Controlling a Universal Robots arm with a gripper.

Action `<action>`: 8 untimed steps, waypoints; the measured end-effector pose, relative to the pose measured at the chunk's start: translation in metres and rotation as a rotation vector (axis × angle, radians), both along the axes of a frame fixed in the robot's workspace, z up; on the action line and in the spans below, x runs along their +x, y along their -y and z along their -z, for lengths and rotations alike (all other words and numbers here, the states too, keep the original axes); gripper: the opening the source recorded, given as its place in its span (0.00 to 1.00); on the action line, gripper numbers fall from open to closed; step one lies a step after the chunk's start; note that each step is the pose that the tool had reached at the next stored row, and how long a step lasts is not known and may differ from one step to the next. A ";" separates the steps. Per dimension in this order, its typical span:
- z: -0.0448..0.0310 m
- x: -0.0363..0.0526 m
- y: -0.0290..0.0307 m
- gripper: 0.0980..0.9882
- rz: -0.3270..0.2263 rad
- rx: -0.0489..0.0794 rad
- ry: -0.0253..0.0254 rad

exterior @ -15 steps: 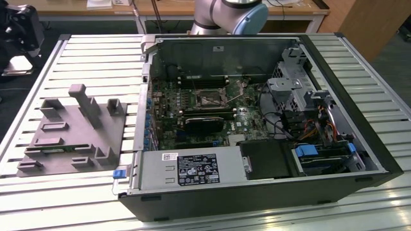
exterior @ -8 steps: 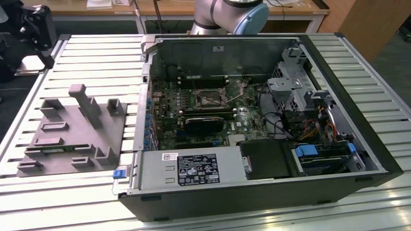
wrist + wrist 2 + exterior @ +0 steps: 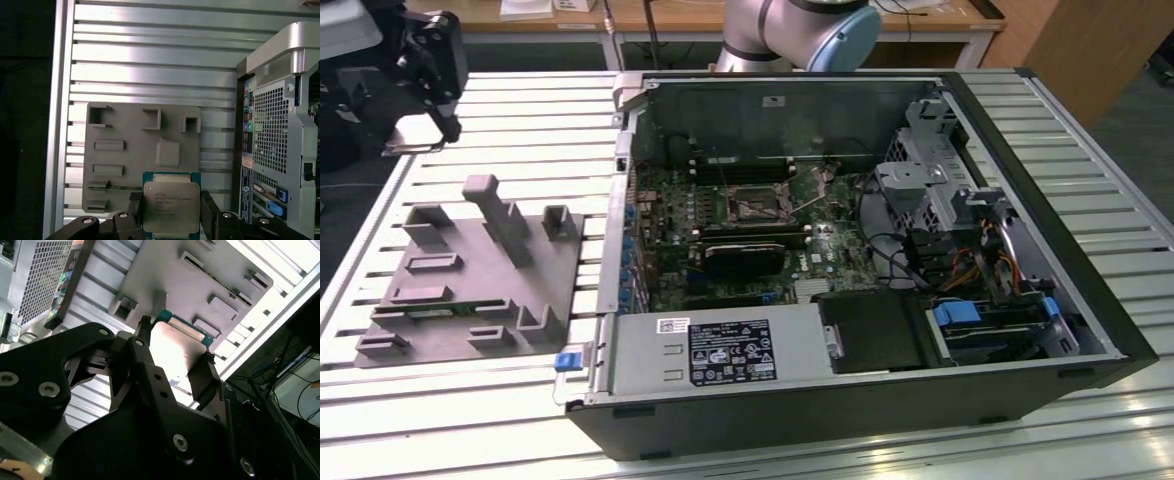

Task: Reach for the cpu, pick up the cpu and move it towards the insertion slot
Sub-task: 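Pick up the cpu and move it towards the insertion slot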

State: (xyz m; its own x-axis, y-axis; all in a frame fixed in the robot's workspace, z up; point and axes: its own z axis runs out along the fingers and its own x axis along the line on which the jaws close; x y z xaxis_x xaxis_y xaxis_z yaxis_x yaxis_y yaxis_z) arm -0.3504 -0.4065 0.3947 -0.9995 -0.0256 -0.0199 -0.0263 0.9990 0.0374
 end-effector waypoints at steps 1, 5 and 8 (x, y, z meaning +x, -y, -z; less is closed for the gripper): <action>0.0000 0.0029 0.0000 0.50 0.000 0.000 -0.0001; 0.0000 0.0149 0.0000 0.50 0.000 0.000 0.0000; 0.0000 0.0244 0.0000 0.50 0.000 0.000 0.0000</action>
State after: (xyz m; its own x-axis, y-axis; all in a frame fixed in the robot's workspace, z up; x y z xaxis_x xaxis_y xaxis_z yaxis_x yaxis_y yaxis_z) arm -0.3260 -0.4066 0.3947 -0.9995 -0.0256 -0.0198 -0.0263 0.9990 0.0374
